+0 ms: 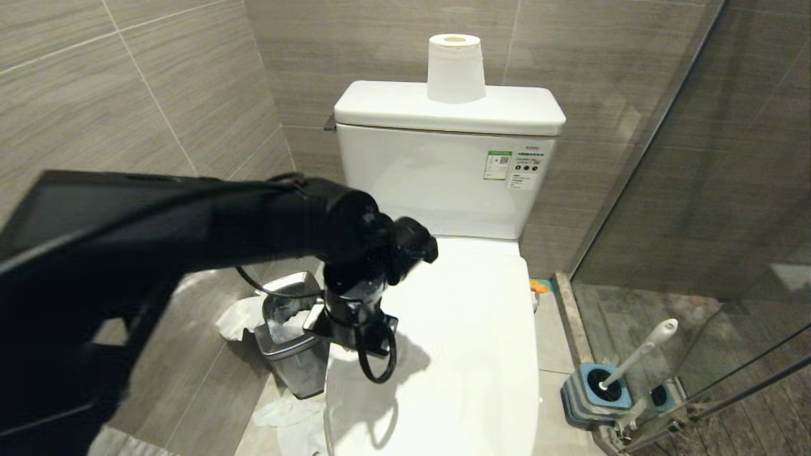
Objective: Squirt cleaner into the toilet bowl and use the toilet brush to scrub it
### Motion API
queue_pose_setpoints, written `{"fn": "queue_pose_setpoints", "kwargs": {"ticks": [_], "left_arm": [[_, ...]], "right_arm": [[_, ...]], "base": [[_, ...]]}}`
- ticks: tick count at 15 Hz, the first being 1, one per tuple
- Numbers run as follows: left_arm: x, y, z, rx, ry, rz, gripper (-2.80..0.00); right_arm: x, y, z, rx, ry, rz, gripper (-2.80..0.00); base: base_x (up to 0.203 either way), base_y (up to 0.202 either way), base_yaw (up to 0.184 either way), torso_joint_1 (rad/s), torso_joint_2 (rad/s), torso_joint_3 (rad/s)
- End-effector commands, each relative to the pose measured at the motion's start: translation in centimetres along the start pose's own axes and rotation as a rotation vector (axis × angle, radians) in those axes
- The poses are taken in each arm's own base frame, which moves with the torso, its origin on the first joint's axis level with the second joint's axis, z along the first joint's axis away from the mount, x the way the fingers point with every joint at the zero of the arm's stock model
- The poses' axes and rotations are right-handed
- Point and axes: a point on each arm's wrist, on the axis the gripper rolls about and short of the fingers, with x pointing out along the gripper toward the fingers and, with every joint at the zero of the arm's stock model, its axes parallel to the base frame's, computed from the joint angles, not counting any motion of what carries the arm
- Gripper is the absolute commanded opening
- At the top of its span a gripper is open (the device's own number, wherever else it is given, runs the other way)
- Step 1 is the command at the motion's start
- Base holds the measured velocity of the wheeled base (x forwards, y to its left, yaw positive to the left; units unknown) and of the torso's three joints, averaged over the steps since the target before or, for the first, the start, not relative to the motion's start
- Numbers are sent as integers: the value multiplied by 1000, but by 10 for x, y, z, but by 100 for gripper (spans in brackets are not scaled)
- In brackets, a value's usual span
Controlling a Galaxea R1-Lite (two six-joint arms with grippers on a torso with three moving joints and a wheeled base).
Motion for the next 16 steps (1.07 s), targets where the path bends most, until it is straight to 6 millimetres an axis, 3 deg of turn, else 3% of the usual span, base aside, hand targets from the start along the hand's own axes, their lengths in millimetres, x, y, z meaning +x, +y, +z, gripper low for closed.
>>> {"fn": "queue_pose_setpoints", "kwargs": {"ticks": [1,5,8,13,16], "left_arm": [[-79,52,-13,-32,-181,-63,-280],[-152,141,-51,-16,-362,-150,-280],[-181,193,-89,22,-451,-326,-280],[-219,203,-154,71,-431,-791,-280],[-228,200,-188,70,-304,-1070,-280]], "right_arm": [[0,0,0,0,2,1,-280],[0,0,0,0,1,1,-280],[0,0,0,0,2,1,-280],[0,0,0,0,0,1,-280],[0,0,0,0,2,1,-280]], "base": [[0,0,0,0,0,0],[0,0,0,0,0,0],[0,0,0,0,0,0],[0,0,0,0,0,0],[0,0,0,0,0,0]]}}
